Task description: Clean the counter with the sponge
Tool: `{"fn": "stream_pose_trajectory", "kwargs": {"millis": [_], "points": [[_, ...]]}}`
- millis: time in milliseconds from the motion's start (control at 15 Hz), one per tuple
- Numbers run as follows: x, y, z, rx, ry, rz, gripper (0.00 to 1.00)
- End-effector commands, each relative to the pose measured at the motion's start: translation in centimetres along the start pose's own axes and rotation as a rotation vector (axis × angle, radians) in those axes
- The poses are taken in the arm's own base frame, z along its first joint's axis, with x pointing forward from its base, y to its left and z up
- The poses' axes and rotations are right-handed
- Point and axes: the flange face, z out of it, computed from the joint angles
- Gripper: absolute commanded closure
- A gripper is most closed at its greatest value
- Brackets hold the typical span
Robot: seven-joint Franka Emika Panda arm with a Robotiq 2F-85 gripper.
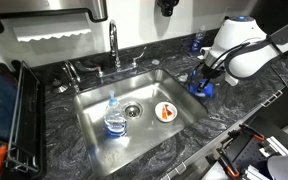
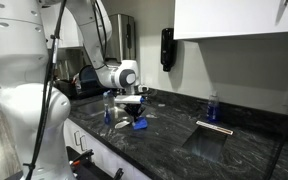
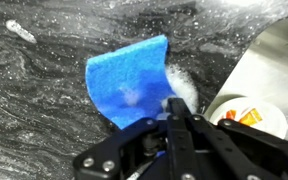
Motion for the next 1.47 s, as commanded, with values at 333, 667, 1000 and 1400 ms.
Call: {"fn": "stream_pose_trajectory", "kwargs": {"millis": [333,667,1000,1400], "points": [[0.9,1.2,0.6,-0.038,0.056,0.018,1.00],[1.5,5.1,0.2,-0.052,0.092,0.068,1.00],[2.5,5.9,0.9,-0.040,0.106,0.099,1.00],[2.9,6.7,-0.8,-0.082,0.113,0.103,1.00]]}}
